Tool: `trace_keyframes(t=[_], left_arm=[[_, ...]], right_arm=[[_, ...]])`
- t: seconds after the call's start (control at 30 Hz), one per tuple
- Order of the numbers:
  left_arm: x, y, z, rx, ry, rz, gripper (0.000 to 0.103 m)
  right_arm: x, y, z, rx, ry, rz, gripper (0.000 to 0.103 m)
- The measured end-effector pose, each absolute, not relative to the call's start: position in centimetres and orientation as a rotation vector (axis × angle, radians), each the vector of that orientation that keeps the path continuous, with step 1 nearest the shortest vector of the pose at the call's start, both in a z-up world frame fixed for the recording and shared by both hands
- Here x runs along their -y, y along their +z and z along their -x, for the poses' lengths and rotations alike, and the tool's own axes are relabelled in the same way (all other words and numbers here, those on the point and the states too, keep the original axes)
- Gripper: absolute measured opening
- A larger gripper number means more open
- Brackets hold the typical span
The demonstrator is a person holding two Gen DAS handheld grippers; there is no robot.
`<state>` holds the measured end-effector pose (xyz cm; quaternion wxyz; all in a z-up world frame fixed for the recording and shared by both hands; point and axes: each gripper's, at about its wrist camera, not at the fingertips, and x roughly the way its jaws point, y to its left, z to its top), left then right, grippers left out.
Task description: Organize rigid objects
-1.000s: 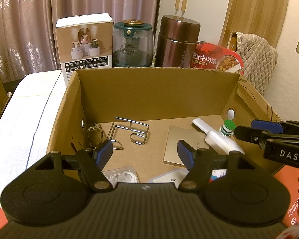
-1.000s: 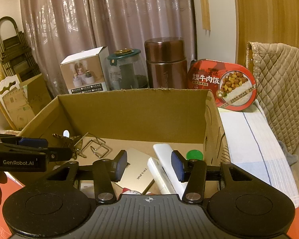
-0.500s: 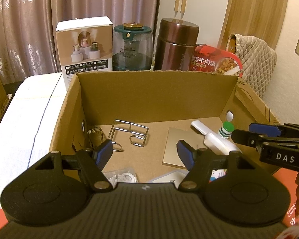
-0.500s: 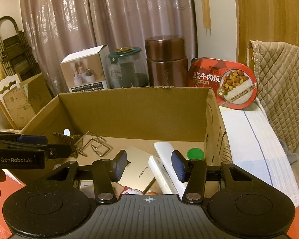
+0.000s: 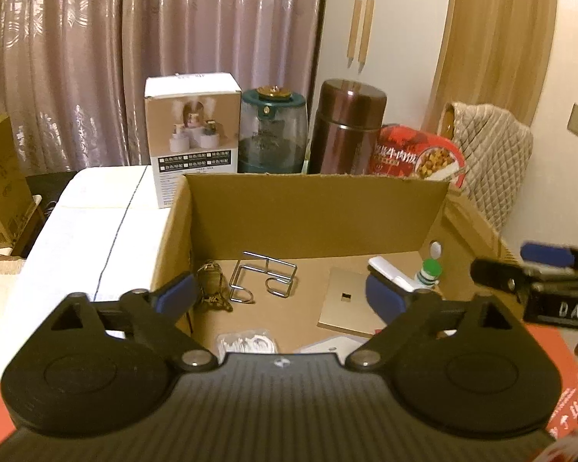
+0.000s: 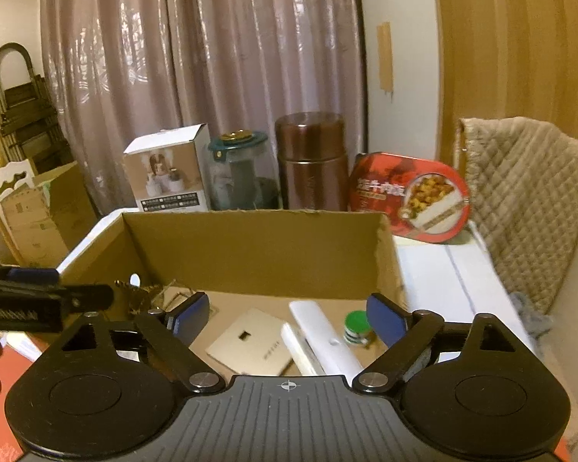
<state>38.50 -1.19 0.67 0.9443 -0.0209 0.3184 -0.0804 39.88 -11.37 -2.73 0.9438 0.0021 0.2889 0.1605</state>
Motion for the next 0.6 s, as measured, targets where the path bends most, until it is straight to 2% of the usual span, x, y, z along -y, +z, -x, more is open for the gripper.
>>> trace_keyframes(t=[0.13,0.6], left_arm=[[0.6,1.6,-35.6,-0.640,-0.150,0.053,0.102],[0.8,6.1,-21.7,-0.662,-0.106,0.071,0.102]], right_arm=[[12.1,-2.2,-37.1,-0.613,0.326,-0.016,0.087],[13.5,2.5,-25.5,-0.659,0.413,0.005,0.087]])
